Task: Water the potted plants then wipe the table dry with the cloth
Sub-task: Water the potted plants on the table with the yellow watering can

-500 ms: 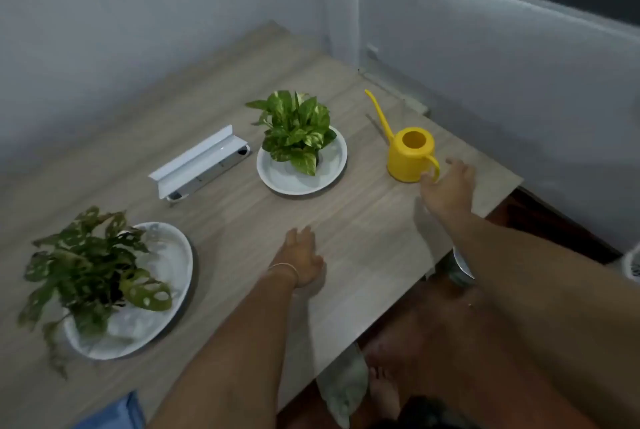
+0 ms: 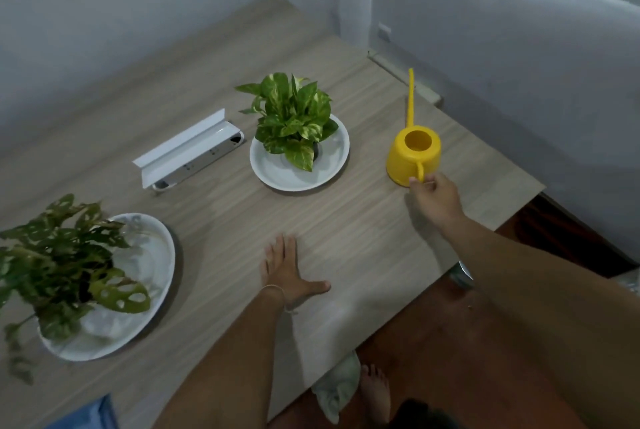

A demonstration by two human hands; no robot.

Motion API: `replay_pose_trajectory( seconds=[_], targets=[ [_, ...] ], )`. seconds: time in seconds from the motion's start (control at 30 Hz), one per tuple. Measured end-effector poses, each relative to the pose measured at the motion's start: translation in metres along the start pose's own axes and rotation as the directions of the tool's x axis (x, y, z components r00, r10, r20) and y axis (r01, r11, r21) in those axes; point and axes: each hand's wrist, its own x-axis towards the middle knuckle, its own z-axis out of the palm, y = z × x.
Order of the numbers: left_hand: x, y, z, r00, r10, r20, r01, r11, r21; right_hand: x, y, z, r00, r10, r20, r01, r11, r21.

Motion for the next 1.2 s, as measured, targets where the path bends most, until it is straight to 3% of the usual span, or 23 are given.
replay_pose_trajectory(
  seconds=[0.17,0.3,0.37,0.67,0.83,1.2],
  targets=[
    [0.005,-0.004,0.007,1.000,0.007,-0.007,-0.007,1.000,0.022,-0.007,-0.024,0.013,0.992,0.117,0.041,-0.124,0.943,0.309],
    [0.001,-0.002,0.009,1.000,0.002,-0.018,-0.001,1.000,0.022,-0.022,-0.039,0.017,0.967,0.228,-0.110,-0.153,0.874,0.461],
    [0.002,-0.003,0.008,1.000,-0.008,-0.013,0.008,1.000,0.027,-0.033,-0.038,0.015,0.965,0.205,-0.166,-0.111,0.887,0.448],
    [0.002,-0.002,0.007,1.000,-0.019,-0.004,0.019,0.999,0.050,-0.097,-0.025,0.016,0.995,0.053,-0.087,-0.016,0.928,0.373],
    [0.000,-0.001,0.007,1.000,-0.013,-0.019,0.014,0.999,0.038,-0.137,-0.033,0.014,0.995,0.012,-0.103,0.032,0.909,0.416],
    [-0.001,-0.003,0.007,1.000,0.004,-0.022,-0.003,0.999,0.041,-0.179,-0.088,-0.005,0.974,-0.154,-0.164,0.203,0.913,0.353]
  ],
)
